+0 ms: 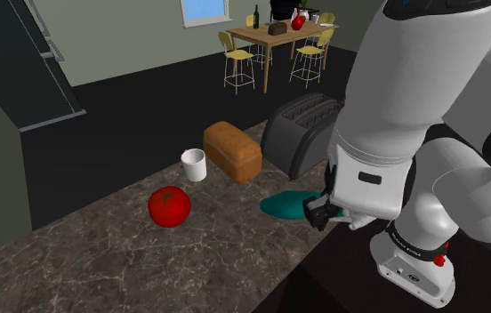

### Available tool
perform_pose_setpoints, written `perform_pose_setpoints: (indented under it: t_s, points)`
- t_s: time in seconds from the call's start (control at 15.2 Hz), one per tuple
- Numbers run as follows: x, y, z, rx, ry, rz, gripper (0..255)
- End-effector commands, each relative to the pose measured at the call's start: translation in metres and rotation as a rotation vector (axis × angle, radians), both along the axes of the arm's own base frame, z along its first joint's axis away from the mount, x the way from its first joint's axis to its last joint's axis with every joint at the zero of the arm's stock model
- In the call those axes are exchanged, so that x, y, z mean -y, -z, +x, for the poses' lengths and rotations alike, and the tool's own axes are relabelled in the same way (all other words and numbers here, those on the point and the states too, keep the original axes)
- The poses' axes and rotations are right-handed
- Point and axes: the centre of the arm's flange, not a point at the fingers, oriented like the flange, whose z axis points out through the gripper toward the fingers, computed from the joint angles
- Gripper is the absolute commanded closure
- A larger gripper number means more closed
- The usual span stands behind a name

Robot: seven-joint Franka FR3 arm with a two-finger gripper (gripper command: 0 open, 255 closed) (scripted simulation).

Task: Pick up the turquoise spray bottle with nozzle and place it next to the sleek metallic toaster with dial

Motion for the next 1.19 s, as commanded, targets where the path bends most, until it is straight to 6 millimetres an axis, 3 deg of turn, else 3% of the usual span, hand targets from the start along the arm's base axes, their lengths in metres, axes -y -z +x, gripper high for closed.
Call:
perform_pose_setpoints:
  t_s: [0.0, 1.12]
  points:
    - [0.021, -0.002, 0.008, 0.0, -0.001, 0.0, 255]
    - [0.228, -0.002, 0.095, 0.0, -0.001, 0.0, 255]
